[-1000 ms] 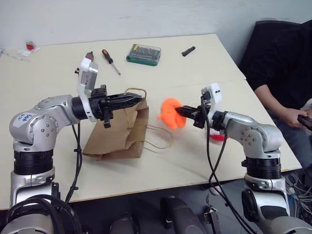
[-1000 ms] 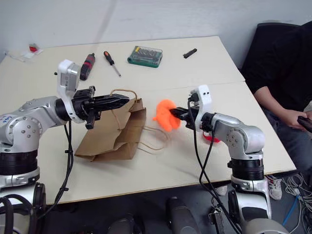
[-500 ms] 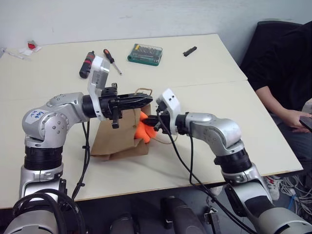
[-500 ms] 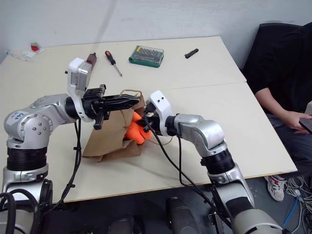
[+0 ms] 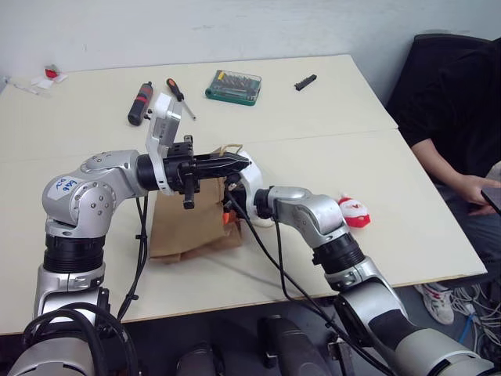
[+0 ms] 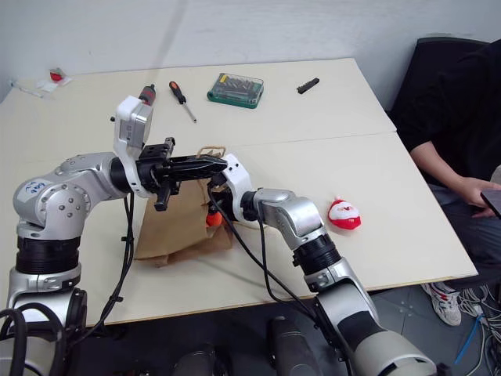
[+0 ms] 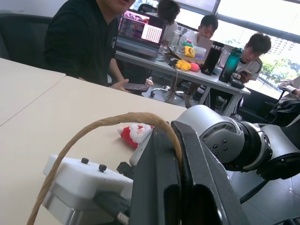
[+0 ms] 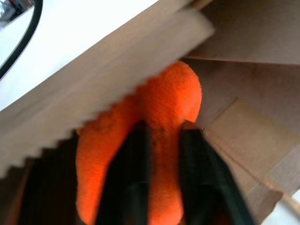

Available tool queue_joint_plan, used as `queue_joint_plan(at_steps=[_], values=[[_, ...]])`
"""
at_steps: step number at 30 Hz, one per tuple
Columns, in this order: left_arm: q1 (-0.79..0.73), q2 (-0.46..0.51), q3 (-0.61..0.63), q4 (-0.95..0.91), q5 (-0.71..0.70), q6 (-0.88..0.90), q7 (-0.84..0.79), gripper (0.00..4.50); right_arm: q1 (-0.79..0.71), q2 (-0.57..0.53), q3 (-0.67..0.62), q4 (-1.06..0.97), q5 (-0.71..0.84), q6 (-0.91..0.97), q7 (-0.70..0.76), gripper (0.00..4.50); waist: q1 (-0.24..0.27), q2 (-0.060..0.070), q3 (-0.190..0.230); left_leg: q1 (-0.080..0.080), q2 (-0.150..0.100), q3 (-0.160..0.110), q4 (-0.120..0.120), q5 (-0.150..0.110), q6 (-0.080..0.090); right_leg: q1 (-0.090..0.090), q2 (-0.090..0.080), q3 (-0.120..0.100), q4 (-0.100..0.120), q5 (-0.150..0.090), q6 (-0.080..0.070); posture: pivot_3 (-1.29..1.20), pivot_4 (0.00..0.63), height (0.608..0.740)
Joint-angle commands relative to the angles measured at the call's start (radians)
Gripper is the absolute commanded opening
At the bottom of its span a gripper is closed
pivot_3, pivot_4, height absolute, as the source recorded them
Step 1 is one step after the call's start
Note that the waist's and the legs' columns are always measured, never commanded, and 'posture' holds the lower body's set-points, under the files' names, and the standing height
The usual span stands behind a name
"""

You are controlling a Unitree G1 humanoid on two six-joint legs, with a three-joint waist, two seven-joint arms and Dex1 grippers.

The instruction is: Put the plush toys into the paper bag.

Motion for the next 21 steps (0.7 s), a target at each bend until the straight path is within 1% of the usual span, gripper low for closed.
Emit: queue_joint_plan(at_steps=[1, 3, 5, 7, 8, 9, 12, 14, 15, 16, 18, 21], values=[[0.001, 0.031, 0.069, -0.003, -0.013, -0.002, 0.015, 0.00, 0.095, -0.111, -0.137, -0.300, 0.126, 0.120, 0.025, 2.15, 0.006, 0.000, 0.000, 0.000, 0.000, -0.001, -0.001, 0.000, 0.000, 0.000, 0.000, 0.000, 0.000, 0.000, 0.000, 0.00, 0.150, 0.740], [0.007, 0.038, 0.089, -0.005, -0.028, 0.010, 0.026, 0.00, 0.148, -0.153, -0.204, -0.420, 0.183, 0.193, -0.004, 2.89, 0.010, 0.000, 0.000, -0.002, 0.000, -0.002, -0.001, 0.000, 0.000, 0.000, -0.001, -0.001, 0.000, 0.000, 0.000, 0.00, 0.150, 0.740], [0.020, 0.047, 0.107, -0.010, -0.034, 0.019, 0.033, 0.00, 0.250, -0.223, -0.344, -0.618, 0.286, 0.312, -0.046, 3.59, 0.015, 0.000, 0.000, -0.002, 0.000, -0.002, 0.000, 0.000, 0.001, 0.000, -0.001, -0.001, -0.003, 0.000, 0.000, 0.00, 0.150, 0.740], [0.031, 0.054, 0.115, -0.016, -0.034, 0.022, 0.035, 0.00, 0.369, -0.287, -0.517, -0.798, 0.385, 0.420, -0.096, 4.23, 0.023, 0.000, 0.000, -0.001, 0.000, -0.002, -0.001, 0.000, 0.000, 0.000, 0.000, -0.001, -0.004, 0.000, 0.000, 0.00, 0.150, 0.740], [0.035, 0.056, 0.118, -0.019, -0.035, 0.023, 0.035, 0.00, 0.406, -0.302, -0.576, -0.849, 0.420, 0.454, -0.118, 4.48, 0.028, 0.000, 0.000, -0.001, 0.001, -0.002, -0.002, 0.000, 0.000, 0.000, 0.000, -0.001, -0.004, 0.000, 0.000, 0.00, 0.150, 0.740], [0.038, 0.056, 0.121, -0.020, -0.038, 0.025, 0.037, 0.00, 0.475, -0.331, -0.680, -0.910, 0.444, 0.485, -0.142, 4.48, 0.029, 0.000, 0.000, -0.001, 0.000, -0.002, -0.002, 0.000, 0.000, 0.000, 0.001, 0.000, -0.004, 0.000, 0.000, 0.00, 0.150, 0.740], [0.042, 0.057, 0.130, -0.018, -0.043, 0.028, 0.038, 0.00, 0.620, -0.389, -0.887, -1.016, 0.501, 0.530, -0.196, 4.48, 0.033, 0.000, 0.000, -0.001, -0.001, -0.001, -0.001, 0.000, 0.000, 0.000, 0.001, 0.001, -0.004, 0.000, 0.001, 0.00, 0.150, 0.740], [0.040, 0.057, 0.125, -0.006, -0.041, 0.025, 0.029, 0.00, 0.789, -0.436, -1.026, -1.086, 0.493, 0.491, -0.169, 4.48, 0.035, 0.000, 0.000, 0.000, -0.003, -0.001, -0.001, 0.000, 0.000, 0.001, 0.001, 0.002, -0.004, 0.001, 0.001, 0.00, 0.150, 0.740], [0.037, 0.056, 0.122, 0.000, -0.039, 0.023, 0.025, 0.00, 0.859, -0.452, -1.068, -1.103, 0.475, 0.466, -0.163, 4.48, 0.036, 0.000, 0.000, 0.000, -0.005, -0.001, -0.002, 0.000, 0.000, 0.001, 0.001, 0.002, -0.005, 0.001, 0.001, 0.00, 0.150, 0.740], [0.034, 0.054, 0.119, 0.006, -0.037, 0.021, 0.021, 0.00, 0.916, -0.462, -1.091, -1.112, 0.457, 0.440, -0.162, 4.48, 0.036, -0.001, 0.000, 0.001, -0.005, -0.001, -0.003, 0.000, 0.000, 0.002, 0.002, 0.002, -0.006, 0.001, 0.001, 0.00, 0.150, 0.740], [0.020, 0.046, 0.104, 0.027, -0.027, 0.010, 0.008, 0.00, 0.978, -0.456, -1.096, -1.091, 0.424, 0.391, -0.182, 4.48, 0.036, -0.001, 0.000, 0.001, -0.006, -0.001, -0.003, 0.000, 0.000, 0.003, 0.002, 0.002, -0.006, 0.001, 0.001, 0.00, 0.150, 0.740], [-0.008, 0.033, 0.084, 0.058, -0.012, -0.007, -0.008, 0.00, 1.003, -0.448, -1.028, -1.042, 0.357, 0.307, -0.221, 4.48, 0.027, -0.001, -0.001, 0.002, -0.006, 0.000, -0.002, 0.000, 0.000, 0.004, 0.002, 0.004, -0.006, 0.002, 0.003, 0.00, 0.150, 0.740]])
